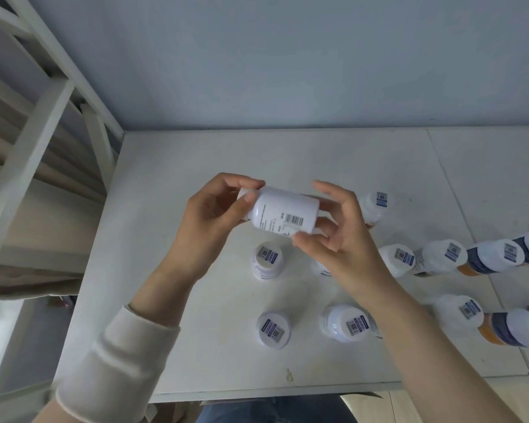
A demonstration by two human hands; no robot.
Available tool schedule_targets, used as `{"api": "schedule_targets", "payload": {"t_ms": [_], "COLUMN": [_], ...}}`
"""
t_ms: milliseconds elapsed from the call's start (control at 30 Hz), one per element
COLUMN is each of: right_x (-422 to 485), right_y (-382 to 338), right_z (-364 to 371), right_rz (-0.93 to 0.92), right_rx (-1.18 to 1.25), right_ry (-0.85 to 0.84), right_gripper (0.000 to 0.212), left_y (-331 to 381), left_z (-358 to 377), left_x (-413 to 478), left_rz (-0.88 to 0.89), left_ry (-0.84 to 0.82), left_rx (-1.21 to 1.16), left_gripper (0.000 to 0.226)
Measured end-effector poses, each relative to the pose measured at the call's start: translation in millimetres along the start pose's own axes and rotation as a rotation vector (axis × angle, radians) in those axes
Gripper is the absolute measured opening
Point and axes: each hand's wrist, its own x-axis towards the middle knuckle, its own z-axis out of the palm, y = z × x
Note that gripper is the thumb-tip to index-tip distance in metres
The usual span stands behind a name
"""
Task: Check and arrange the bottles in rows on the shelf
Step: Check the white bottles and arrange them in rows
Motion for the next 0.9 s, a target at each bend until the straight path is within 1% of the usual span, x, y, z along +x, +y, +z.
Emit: {"api": "schedule_targets", "payload": {"t_ms": [67,100,167,233,300,367,433,533,633,700,767,800,867,900], "right_x": [-2.6,-4.3,-7.6,-10.4,-13.3,-15.7,-18.1,-19.3,-20.8,-23.5,-25.2,-25.0,-23.7,-23.1], "right_y": [-1.1,-1.9,-4.1,-6.1,-5.4,-4.6,-3.8,-5.0,-3.7,-4.1,-4.5,-4.4,-5.2,-6.1], "right_z": [2.8,3.8,5.9,8.4,9.4,9.7,9.2,8.9,9.1,10.5,14.1,15.5,17.1,17.8], "right_rz": [0.075,0.074,0.006,-0.043,0.0,0.07,0.07,0.022,0.004,-0.051,-0.08,-0.066,0.012,0.05], "right_rx": [0.106,0.106,0.097,0.106,0.138,0.196,0.198,0.141,0.133,0.077,0.007,-0.001,0.058,0.083], "right_ry": [0.032,0.036,0.047,0.066,0.096,0.107,0.111,0.112,0.116,0.086,0.036,0.038,0.116,0.156], "right_gripper": [0.042,0.039,0.04,0.045,0.049,0.049,0.049,0.05,0.046,0.048,0.051,0.053,0.057,0.055], "left_y": [1.2,0.9,-0.5,-1.9,-2.1,-2.6,-4.4,-10.2,-13.2,-13.5,-12.6,-12.8,-12.7,-11.5], "left_z": [-0.6,-1.1,-1.7,-2.9,-4.1,-3.5,-1.0,2.0,4.3,4.4,2.9,2.1,1.2,1.1], "left_x": [-4.3,-6.5,-9.8,-11.6,-13.8,-15.8,-17.4,-20.9,-23.2,-21.8,-18.8,-17.2,-14.6,-14.3], "left_rz": [0.084,0.101,0.073,0.017,0.014,0.025,0.003,-0.082,-0.118,-0.167,-0.224,-0.24,-0.237,-0.224], "left_ry": [-0.028,-0.055,-0.09,-0.091,-0.106,-0.128,-0.12,-0.066,-0.037,-0.005,0.009,0.009,0.013,0.016], "left_rx": [-0.007,-0.01,-0.016,-0.048,-0.104,-0.163,-0.193,-0.249,-0.295,-0.372,-0.396,-0.387,-0.378,-0.382], "left_gripper": [0.017,0.021,0.029,0.031,0.036,0.039,0.04,0.035,0.037,0.037,0.035,0.033,0.029,0.028]}}
